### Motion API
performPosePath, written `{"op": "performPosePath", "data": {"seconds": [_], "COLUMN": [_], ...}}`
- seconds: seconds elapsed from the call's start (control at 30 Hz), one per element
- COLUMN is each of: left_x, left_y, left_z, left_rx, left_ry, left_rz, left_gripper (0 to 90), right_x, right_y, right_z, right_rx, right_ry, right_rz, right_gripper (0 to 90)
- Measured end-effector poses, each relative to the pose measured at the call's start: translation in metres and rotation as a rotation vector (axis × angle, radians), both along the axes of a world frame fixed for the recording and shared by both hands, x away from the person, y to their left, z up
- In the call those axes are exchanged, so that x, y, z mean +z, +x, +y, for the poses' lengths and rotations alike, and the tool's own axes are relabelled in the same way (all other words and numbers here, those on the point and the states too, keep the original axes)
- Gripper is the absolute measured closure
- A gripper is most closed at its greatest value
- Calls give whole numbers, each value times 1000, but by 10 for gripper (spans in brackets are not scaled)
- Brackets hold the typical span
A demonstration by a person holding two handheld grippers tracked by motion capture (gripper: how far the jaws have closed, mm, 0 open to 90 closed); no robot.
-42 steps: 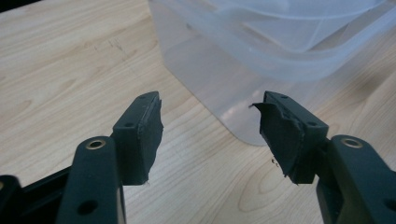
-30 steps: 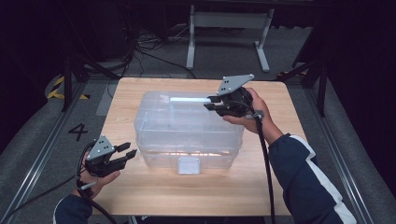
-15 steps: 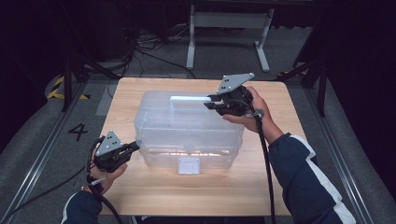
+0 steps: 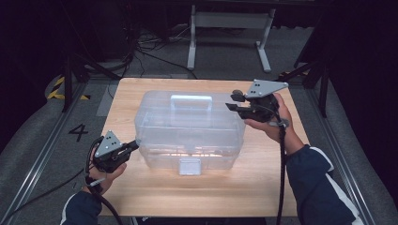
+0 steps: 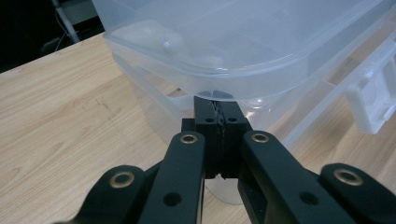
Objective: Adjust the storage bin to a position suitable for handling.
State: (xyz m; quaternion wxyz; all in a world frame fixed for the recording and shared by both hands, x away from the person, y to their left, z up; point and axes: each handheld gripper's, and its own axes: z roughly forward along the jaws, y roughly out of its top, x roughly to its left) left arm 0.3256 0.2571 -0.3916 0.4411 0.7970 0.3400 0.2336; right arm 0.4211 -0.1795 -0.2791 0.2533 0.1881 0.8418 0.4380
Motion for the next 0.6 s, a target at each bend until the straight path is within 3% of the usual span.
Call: {"op": "performPosePath", "data": {"seconds": [0.1, 0.13, 0.2, 0.33, 0.37, 0.43, 0.6], "left_x": [1, 2, 4, 7, 7, 8, 11], "left_y": [1, 1, 1, 2, 2, 3, 5], "left_z": [1, 1, 1, 0, 0, 0, 1], "left_rx": [-2, 0, 4, 6, 6, 8, 9], "left_ry": [-3, -3, -5, -8, -4, -1, -7], "left_rz": [-6, -7, -10, -16, -20, -30, -45], "left_gripper": [895, 896, 896, 896, 896, 896, 896], "right_x": [-2, -4, -6, -13, -21, -25, -50], "right_y": [-4, -8, -11, -13, -13, -13, -15], "right_z": [-12, -27, -38, -58, -70, -73, -85], "right_rx": [-14, -39, -63, -105, -121, -128, -132], "right_ry": [18, 42, 53, 75, 93, 96, 108], "right_rz": [-7, -14, -17, 0, 14, 21, 47], "right_gripper": [643, 634, 631, 620, 613, 611, 600]}}
